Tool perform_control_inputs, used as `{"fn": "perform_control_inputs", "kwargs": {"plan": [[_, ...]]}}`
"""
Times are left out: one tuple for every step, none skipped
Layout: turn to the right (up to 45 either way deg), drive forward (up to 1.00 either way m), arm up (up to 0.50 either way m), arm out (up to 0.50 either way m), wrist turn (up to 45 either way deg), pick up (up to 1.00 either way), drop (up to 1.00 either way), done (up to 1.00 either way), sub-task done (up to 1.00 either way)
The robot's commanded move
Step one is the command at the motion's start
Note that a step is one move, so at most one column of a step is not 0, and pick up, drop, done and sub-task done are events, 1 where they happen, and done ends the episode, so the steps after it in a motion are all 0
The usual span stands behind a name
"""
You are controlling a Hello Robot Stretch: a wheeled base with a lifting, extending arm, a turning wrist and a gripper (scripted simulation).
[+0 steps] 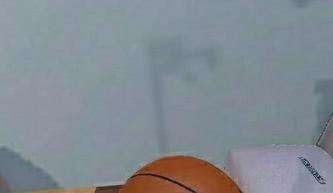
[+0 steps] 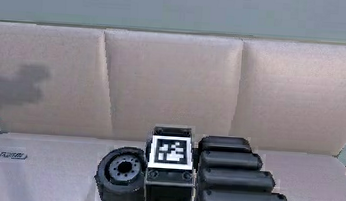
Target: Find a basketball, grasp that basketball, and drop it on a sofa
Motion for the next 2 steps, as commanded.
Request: {"fn": "perform_control_inputs", "kwargs": {"plan": [[0.0,0.0,0.0,0.24,0.0,0.0,0.0,0.0,0.0],[0.0,0.0,0.0,0.0,45.0,0.0,0.0,0.0,0.0]]}}
